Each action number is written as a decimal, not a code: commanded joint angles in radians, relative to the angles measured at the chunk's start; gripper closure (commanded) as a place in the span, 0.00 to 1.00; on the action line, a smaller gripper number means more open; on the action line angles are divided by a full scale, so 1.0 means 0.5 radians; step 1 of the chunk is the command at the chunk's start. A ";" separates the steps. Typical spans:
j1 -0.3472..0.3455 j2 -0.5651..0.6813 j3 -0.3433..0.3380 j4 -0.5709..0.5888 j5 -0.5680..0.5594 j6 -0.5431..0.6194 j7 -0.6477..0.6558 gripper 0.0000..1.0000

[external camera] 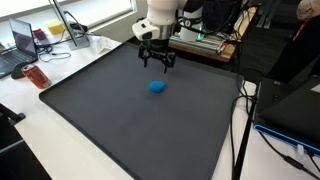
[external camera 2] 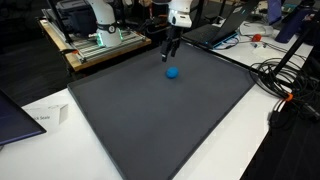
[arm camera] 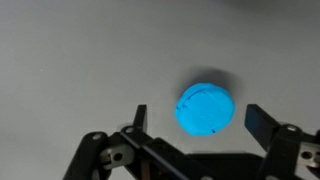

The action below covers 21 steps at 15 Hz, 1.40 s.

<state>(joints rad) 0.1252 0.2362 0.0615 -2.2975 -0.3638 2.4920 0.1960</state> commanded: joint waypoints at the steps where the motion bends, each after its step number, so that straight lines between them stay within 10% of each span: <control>1: -0.128 -0.046 0.120 0.006 0.430 -0.088 -0.547 0.00; 6: -0.176 0.010 0.120 0.119 0.723 -0.217 -0.927 0.00; 21: -0.156 0.429 0.072 0.321 0.584 0.140 -0.942 0.00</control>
<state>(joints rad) 0.0436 0.3887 0.1109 -2.1816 -0.0391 2.5268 -0.2857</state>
